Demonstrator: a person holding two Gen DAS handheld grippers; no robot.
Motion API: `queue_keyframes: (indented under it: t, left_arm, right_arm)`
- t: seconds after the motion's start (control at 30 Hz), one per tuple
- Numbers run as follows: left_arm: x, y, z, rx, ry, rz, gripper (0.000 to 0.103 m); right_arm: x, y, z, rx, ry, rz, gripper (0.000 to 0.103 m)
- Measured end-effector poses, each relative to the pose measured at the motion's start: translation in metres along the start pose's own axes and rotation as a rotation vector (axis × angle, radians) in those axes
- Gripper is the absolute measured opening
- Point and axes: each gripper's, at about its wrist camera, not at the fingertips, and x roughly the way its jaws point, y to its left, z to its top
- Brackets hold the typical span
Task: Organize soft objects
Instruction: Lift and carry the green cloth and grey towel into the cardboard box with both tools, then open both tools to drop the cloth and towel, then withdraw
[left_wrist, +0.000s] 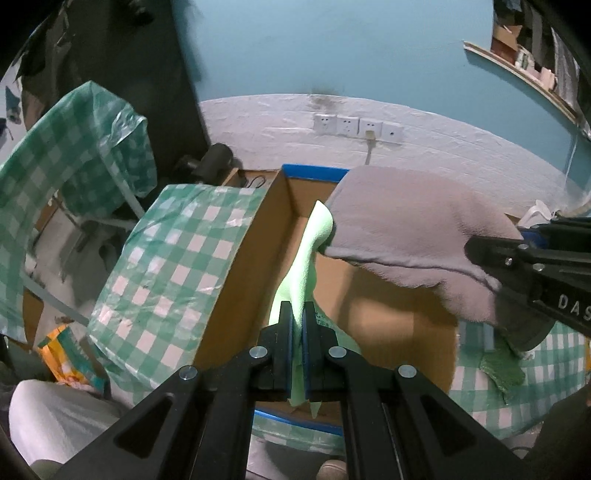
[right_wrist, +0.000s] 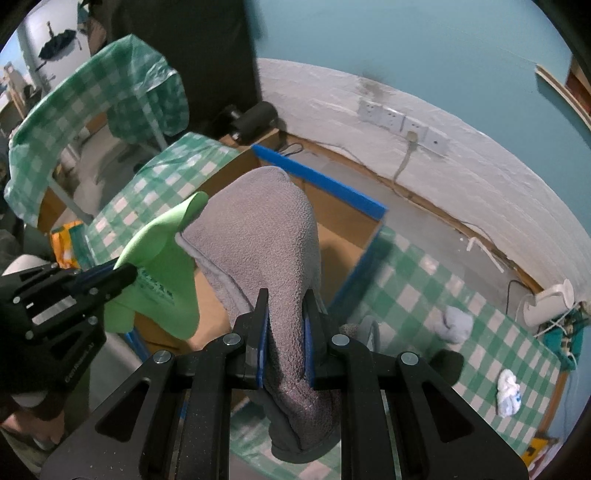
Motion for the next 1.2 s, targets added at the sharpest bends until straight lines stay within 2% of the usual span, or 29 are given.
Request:
queue_keyframes:
  t: [0.27, 0.33, 0.4, 0.47, 0.53, 0.57, 0.63, 0.77, 0.83, 1.03, 1.2]
  left_arm:
    - [0.010, 0.014, -0.004, -0.022, 0.019, 0.041, 0.004]
    - [0.015, 0.018, -0.005, -0.033, 0.036, 0.046, 0.005]
    - [0.019, 0.024, -0.006, -0.049, 0.047, 0.050, 0.011]
    - [0.023, 0.028, -0.007, -0.064, 0.063, 0.062, 0.035]
    - [0.023, 0.030, -0.006, -0.070, 0.061, 0.078, 0.051]
    - [0.021, 0.031, -0.006, -0.075, 0.045, 0.091, 0.053]
    - [0.017, 0.029, -0.004, -0.074, 0.026, 0.096, 0.055]
    - [0.014, 0.021, -0.002, -0.062, 0.014, 0.076, 0.060]
    - [0.015, 0.017, -0.001, -0.051, 0.013, 0.073, 0.064]
    - [0.013, 0.001, 0.001, -0.022, 0.003, 0.061, 0.074]
    - [0.007, -0.012, 0.004, -0.007, -0.012, 0.040, 0.074]
  right_arm:
    - [0.028, 0.023, 0.011, -0.022, 0.036, 0.041, 0.014]
    - [0.033, 0.026, 0.012, -0.021, 0.044, 0.053, 0.017]
    - [0.036, 0.028, 0.012, -0.015, 0.043, 0.059, 0.030]
    - [0.037, 0.028, 0.012, -0.009, 0.036, 0.064, 0.030]
    - [0.036, 0.028, 0.012, -0.005, 0.028, 0.069, 0.036]
    - [0.035, 0.029, 0.012, -0.006, 0.023, 0.064, 0.038]
    - [0.031, 0.028, 0.013, -0.011, 0.004, 0.044, 0.050]
    - [0.022, 0.024, 0.014, -0.008, -0.019, 0.024, 0.055]
    - [0.019, 0.020, 0.013, -0.002, -0.027, 0.016, 0.061]
    - [0.010, -0.002, 0.002, 0.024, -0.040, -0.010, 0.063]
    - [0.003, -0.024, -0.010, 0.059, -0.038, -0.027, 0.063]
